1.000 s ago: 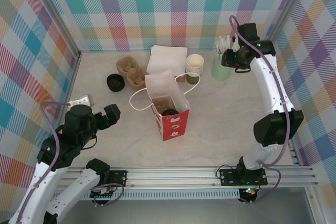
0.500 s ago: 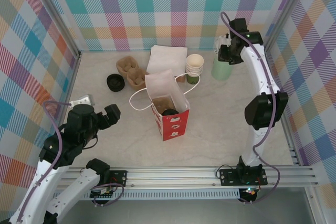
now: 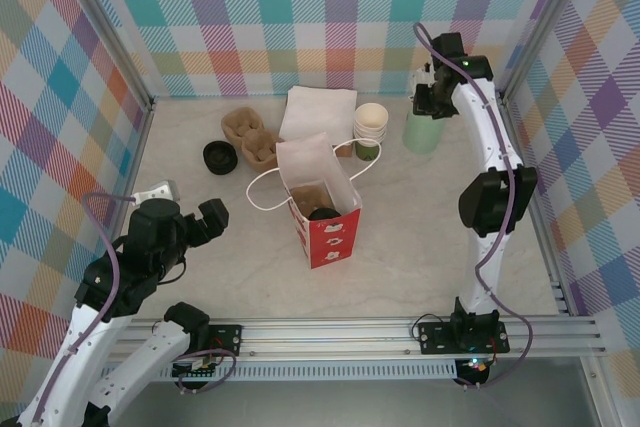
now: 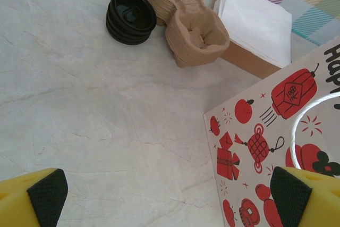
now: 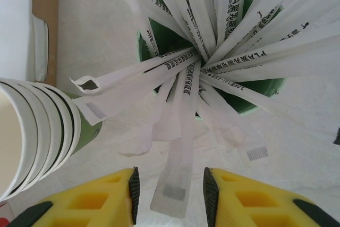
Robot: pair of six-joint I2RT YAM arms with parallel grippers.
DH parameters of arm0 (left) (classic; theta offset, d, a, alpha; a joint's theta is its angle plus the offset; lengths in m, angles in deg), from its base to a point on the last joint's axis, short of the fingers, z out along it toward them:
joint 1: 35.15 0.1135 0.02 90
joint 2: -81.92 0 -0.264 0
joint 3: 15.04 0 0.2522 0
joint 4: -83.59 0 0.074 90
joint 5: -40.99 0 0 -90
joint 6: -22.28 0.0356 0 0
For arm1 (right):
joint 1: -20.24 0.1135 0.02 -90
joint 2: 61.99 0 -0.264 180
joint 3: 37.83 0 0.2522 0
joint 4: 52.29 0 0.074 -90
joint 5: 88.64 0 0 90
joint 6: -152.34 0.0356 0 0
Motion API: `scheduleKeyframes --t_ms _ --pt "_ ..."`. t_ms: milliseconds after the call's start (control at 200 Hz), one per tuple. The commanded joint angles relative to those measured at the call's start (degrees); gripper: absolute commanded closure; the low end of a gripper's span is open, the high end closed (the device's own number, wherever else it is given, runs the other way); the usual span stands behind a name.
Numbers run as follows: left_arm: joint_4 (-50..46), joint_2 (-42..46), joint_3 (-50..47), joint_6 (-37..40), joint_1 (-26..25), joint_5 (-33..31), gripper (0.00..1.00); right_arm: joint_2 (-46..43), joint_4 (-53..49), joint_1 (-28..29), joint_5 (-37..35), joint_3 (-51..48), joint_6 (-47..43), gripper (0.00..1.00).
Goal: Pack the takeout coffee
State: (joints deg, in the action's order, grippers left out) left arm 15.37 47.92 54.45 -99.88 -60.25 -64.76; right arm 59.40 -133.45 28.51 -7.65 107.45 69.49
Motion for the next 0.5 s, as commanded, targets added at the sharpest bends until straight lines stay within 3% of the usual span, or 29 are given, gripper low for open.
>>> scheduleKeyframes --t_ms 0,495 --pt "-0.7 -0.1 -0.1 -0.3 -0.4 -1.1 0.0 1.2 -1.9 -0.1 -0.3 2.1 -1.0 0.63" --pt "-0.6 -0.5 0.0 -0.3 -0.3 -1.0 0.0 1.2 -2.2 -0.2 -2.0 2.5 -2.1 0.88"
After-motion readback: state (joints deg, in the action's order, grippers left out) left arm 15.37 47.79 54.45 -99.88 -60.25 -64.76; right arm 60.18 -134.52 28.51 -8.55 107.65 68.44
